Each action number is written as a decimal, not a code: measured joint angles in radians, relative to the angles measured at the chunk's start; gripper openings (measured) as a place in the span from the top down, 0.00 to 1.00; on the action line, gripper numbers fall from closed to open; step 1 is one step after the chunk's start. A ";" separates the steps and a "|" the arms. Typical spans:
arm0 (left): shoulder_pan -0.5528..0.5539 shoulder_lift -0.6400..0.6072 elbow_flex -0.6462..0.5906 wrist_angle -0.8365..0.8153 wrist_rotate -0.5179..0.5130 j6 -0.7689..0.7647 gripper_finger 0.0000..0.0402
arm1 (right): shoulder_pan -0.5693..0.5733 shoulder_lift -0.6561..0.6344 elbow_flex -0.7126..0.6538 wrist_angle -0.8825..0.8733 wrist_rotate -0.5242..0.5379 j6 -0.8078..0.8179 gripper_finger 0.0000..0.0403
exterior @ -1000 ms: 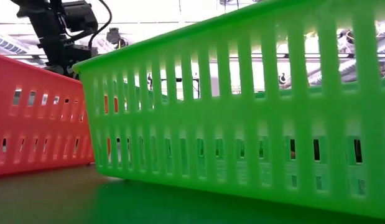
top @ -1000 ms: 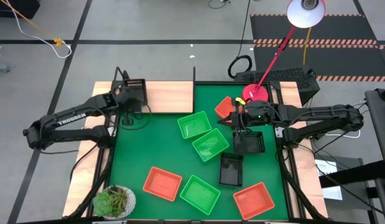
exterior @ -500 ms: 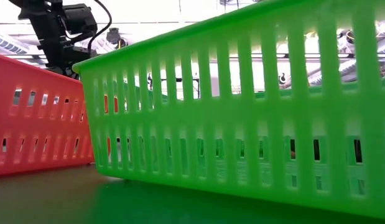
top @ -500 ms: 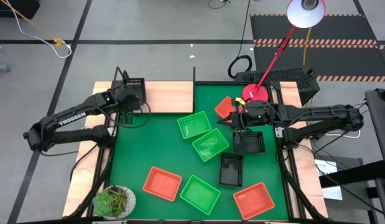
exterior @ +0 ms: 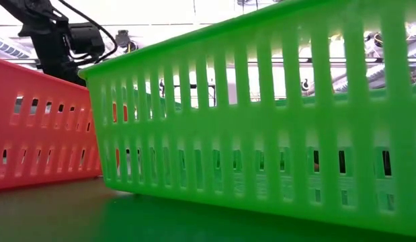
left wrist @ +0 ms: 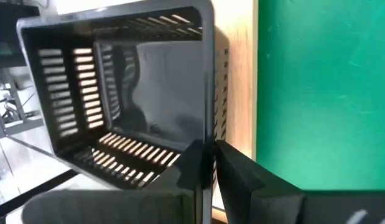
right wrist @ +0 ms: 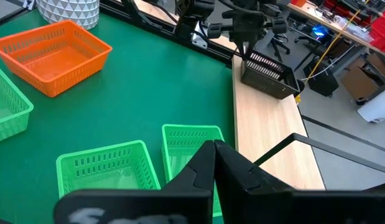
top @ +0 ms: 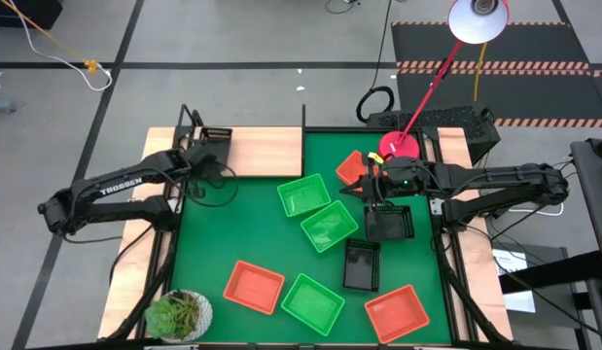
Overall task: Stack baskets on shelf by color
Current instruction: Put the black bin on the shelf, then put the green bin on the shelf
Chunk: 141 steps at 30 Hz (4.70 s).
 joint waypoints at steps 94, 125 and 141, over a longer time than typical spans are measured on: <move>-0.318 0.169 -0.024 0.091 -0.300 -1.097 0.98 | 0.000 0.186 0.000 0.317 0.004 0.052 1.00; -0.245 0.216 -0.017 0.041 -0.343 -1.130 0.96 | 0.000 0.186 0.000 0.315 0.003 0.044 1.00; -0.423 0.210 0.219 -0.139 -0.244 -1.235 0.96 | 0.000 0.226 0.000 0.376 0.131 0.192 1.00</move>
